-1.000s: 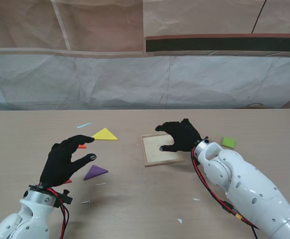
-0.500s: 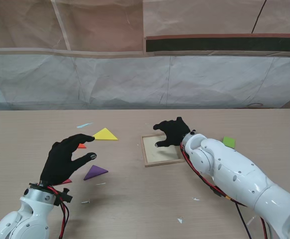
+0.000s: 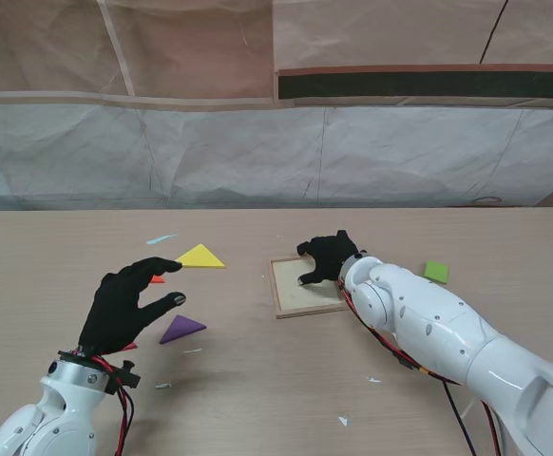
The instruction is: Assemble the tangram pieces into a square
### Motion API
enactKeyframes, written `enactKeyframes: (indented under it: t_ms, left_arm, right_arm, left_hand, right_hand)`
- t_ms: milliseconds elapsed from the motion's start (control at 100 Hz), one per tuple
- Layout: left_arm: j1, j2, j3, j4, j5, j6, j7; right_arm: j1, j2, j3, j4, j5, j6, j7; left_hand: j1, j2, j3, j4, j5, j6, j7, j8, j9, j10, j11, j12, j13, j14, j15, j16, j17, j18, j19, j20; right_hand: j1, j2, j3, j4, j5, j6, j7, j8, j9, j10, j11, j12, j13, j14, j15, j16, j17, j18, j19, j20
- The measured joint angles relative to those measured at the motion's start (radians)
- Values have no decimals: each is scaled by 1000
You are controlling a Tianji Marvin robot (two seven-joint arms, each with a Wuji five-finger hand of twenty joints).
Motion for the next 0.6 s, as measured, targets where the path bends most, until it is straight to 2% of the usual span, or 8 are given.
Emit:
enactKeyframes:
  t_ms: [220,290,380,510,600]
  left_arm:
    - [1,0,5,0,-2,10,-1]
    - [1,0,6,0,-2,13,-2]
    - [2,0,6,0,-2,14,-2]
    - [3,0,6,-1,-1,14,0]
    - [5,0,5,-1,-1,13,0]
  right_arm:
    - [25,-26,-34,55,26,14,-10]
    - [31,-31,-39,65,34,18,-11]
    - [38,-37,-47,74,41,23,-14]
    - [43,-42,-50,78,41,30,-23]
    - [39,-41,-43,72,39,42,-19]
  left_hand:
    - [0,0,0,0,0,0,0,0,0,0,0,0,0,-1,0,0,0,0,0,0]
    - [0,0,0,0,0,0,0,0,0,0,0,0,0,0,0,0,0,0,0,0]
    - [0,0,0,0,0,0,0,0,0,0,0,0,0,1,0,0,0,0,0,0]
    - [0,0,0,0,0,0,0,0,0,0,0,0,0,3,0,0,0,0,0,0]
    - [0,0,0,0,0,0,0,0,0,0,0,0,0,2,0,0,0,0,0,0]
  right_hand:
    - [10,2,0,0,2,9,12,11,3,0,40,28,-2,-1,43,14,10,0,29,0]
    - [25,-4,-1,0,32,19,43,23,6,-2,53,49,14,-1,74,27,20,0,45,0]
    - [45,-4,-1,0,52,19,91,47,28,-2,89,102,39,-3,129,57,46,0,73,0]
    - [52,-10,-1,0,86,20,170,108,90,-1,203,203,93,-4,263,124,90,0,115,0]
    - [59,-10,-1,0,93,12,207,132,115,-5,236,219,117,-7,301,142,105,0,125,0]
